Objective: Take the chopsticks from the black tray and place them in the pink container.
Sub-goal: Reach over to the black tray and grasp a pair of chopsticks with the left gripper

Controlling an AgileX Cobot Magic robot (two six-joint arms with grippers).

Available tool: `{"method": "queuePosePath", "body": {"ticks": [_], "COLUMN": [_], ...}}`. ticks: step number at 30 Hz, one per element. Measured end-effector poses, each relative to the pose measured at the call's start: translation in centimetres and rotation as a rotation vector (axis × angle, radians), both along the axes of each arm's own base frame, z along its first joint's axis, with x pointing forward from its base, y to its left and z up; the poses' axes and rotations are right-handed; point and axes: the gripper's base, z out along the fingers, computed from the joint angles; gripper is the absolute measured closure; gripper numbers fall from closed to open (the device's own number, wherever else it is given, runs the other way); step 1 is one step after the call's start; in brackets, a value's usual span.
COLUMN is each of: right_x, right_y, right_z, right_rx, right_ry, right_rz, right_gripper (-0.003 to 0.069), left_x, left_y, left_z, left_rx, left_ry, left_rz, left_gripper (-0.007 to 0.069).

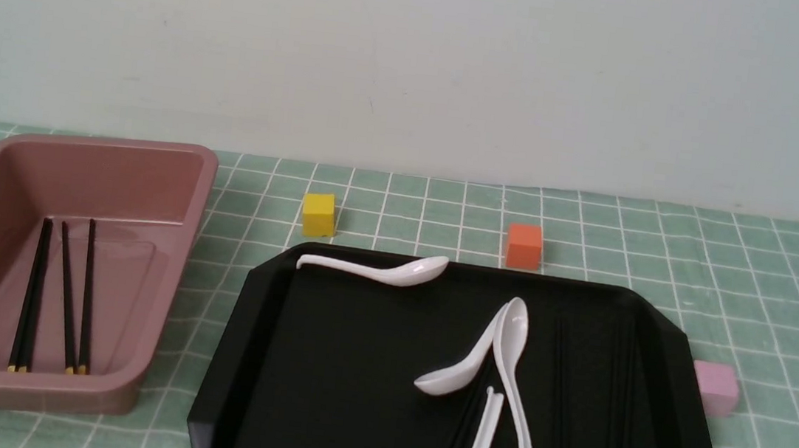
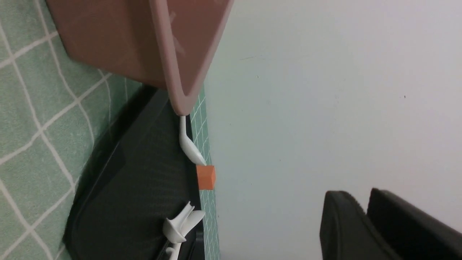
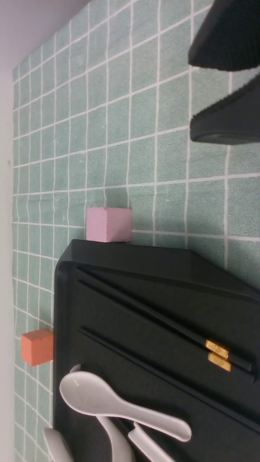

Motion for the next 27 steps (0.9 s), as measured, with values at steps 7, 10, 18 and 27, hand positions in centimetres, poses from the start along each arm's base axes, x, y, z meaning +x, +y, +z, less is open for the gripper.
{"method": "queuePosePath", "body": {"ticks": [7,10,18,27], "right_x": [0.0,0.0,0.0,0.0], "right_y": [0.0,0.0,0.0,0.0], "right_z": [0.0,0.0,0.0,0.0], "right_rx": [0.000,0.000,0.000,-0.001], "right_ry": [0.000,0.000,0.000,0.000], "right_rz": [0.000,0.000,0.000,0.000], "right_gripper": [0.0419,0.0419,0.0419,0.0419], "left_x": [-1.0,-0.5,5.7,15.0], "left_y": [0.1,-0.4,-3.7,-7.4], "left_z": [6.8,10.9,13.3,6.5], "left_rx": [0.229,0.404,0.693,0.745], "left_ry": [-0.222,-0.243,0.180,0.699], "left_rz": [0.006,-0.043,-0.606,-1.194], "left_gripper": [0.0564,0.0581,0.0612,0.0620]}}
